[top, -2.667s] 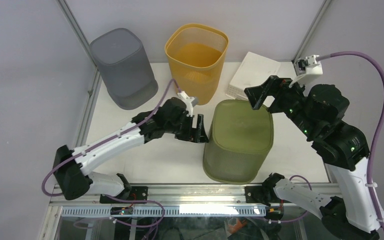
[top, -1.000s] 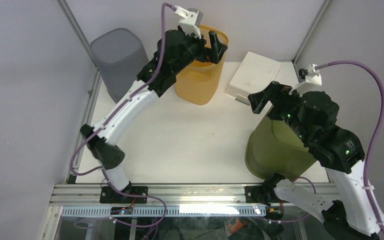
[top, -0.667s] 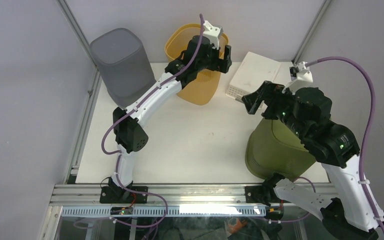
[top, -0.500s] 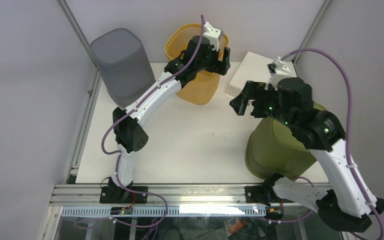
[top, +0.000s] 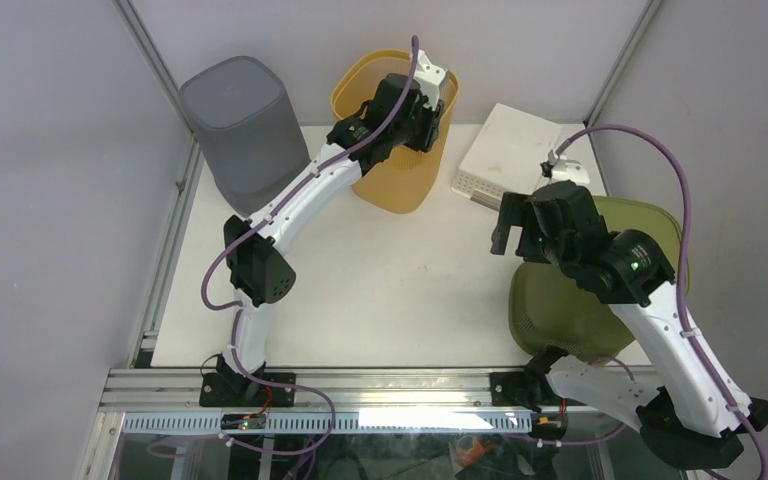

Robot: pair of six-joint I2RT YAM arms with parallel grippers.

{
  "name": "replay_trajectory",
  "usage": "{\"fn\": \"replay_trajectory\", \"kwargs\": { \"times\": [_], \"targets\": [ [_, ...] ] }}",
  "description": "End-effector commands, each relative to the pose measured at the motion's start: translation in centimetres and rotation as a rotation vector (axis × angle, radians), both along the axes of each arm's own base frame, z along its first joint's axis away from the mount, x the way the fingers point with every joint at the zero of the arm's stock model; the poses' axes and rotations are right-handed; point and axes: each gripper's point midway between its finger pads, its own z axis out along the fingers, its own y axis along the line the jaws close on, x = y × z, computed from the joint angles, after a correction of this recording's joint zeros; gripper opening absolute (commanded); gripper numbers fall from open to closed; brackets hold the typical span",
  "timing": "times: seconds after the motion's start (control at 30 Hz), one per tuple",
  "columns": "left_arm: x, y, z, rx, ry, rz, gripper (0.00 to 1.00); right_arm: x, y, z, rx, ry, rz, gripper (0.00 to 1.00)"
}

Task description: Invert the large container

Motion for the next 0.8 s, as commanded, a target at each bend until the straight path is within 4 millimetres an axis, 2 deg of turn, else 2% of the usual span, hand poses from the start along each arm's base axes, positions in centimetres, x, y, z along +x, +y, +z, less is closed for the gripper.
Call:
{"fn": "replay_trajectory", "kwargs": {
  "times": [0.0, 0.1, 0.2, 0.3, 0.5, 0.57, 0.63, 0.7, 0.77],
  "targets": [
    [-1.4, 2.0, 6.2, -0.034, -0.1, 0.011, 0.21, 0.4, -3.8, 1.7, -0.128, -0.054, -0.145, 0.99],
    [-2.0, 2.4, 7.6, -0.06, -0.111, 0.014, 0.0, 1.2, -1.1, 2.7, -0.039, -0.081, -0.041, 0.99],
    [-3.0, 3.2, 9.6, -0.091, -0.127, 0.021, 0.0, 1.9, 2.1, 3.8, 0.067, -0.111, 0.065, 0.99],
    [-4.4, 4.6, 13.2, -0.162, -0.16, 0.044, 0.0, 2.6, 4.4, 5.0, 0.166, -0.147, 0.121, 1.0],
    [-9.0, 7.7, 20.7, -0.333, -0.219, 0.044, 0.0, 3.4, 9.1, 7.8, 0.398, -0.17, 0.284, 1.0],
    [-10.8, 8.4, 22.3, -0.392, -0.209, 0.021, 0.0, 3.8, 9.9, 8.7, 0.487, -0.167, 0.333, 1.0],
    [-12.7, 9.4, 23.4, -0.449, -0.193, 0.017, 0.0, 4.3, 9.6, 9.1, 0.545, -0.164, 0.346, 0.99],
    [-13.6, 10.2, 22.5, -0.481, -0.149, 0.037, 0.0, 4.5, 9.1, 9.1, 0.578, -0.156, 0.355, 0.99],
    [-15.1, 11.3, 21.9, -0.556, -0.111, 0.055, 0.0, 4.5, 8.7, 8.3, 0.603, -0.123, 0.386, 1.0]
  ]
}}
